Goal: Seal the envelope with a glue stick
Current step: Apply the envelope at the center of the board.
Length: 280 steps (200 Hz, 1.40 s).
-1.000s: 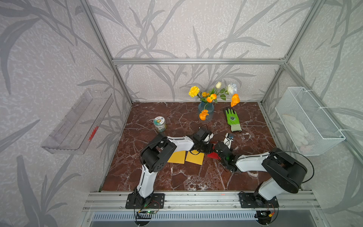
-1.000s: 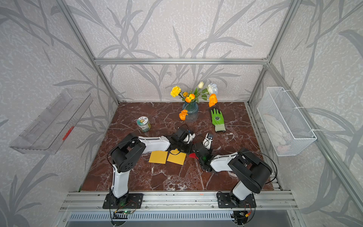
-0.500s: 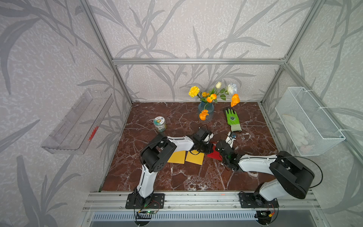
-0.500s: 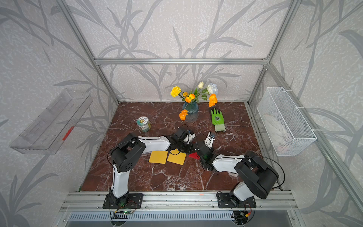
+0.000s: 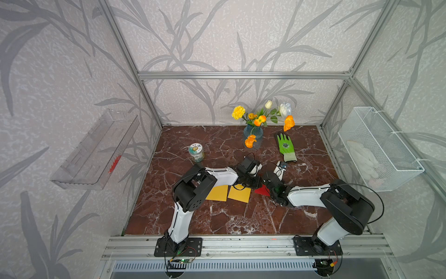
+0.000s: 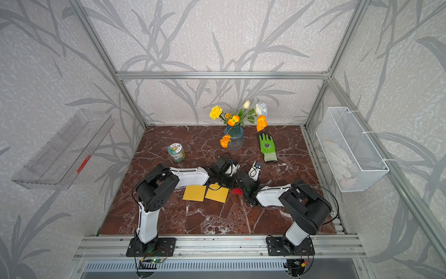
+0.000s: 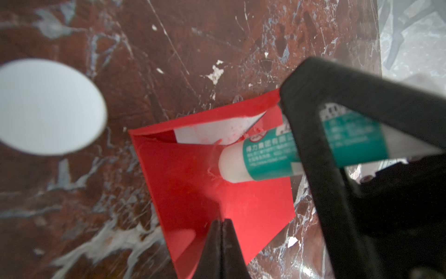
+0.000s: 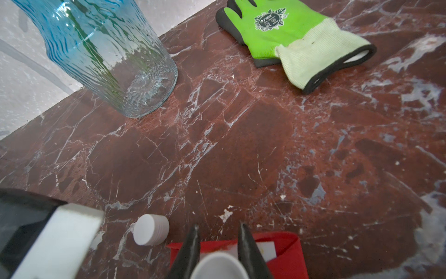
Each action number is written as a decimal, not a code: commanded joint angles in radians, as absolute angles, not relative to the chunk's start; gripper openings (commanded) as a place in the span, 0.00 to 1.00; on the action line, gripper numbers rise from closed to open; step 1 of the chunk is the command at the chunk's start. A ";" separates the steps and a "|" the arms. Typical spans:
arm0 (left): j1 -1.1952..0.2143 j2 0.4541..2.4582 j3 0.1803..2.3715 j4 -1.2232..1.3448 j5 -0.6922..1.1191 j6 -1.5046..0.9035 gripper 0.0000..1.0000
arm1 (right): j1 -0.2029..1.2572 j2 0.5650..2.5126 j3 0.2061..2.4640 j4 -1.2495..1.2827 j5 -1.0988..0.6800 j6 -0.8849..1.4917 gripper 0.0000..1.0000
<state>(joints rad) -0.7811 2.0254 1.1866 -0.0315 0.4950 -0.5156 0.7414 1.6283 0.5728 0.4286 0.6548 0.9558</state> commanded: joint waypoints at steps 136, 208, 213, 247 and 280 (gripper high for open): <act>-0.786 2.077 1.150 -0.132 0.450 -0.515 0.00 | 0.777 1.632 0.520 0.393 0.661 0.972 0.00; -0.784 2.082 1.152 -0.139 0.449 -0.516 0.00 | 0.776 1.568 0.479 0.396 0.732 0.920 0.00; -0.785 2.082 1.152 -0.138 0.450 -0.517 0.00 | 0.776 1.573 0.477 0.402 0.739 0.920 0.00; -0.784 2.082 1.152 -0.144 0.449 -0.515 0.00 | 0.773 1.560 0.462 0.402 0.770 0.910 0.00; -0.783 2.086 1.155 -0.145 0.452 -0.513 0.00 | 0.766 1.504 0.450 0.357 0.779 0.891 0.00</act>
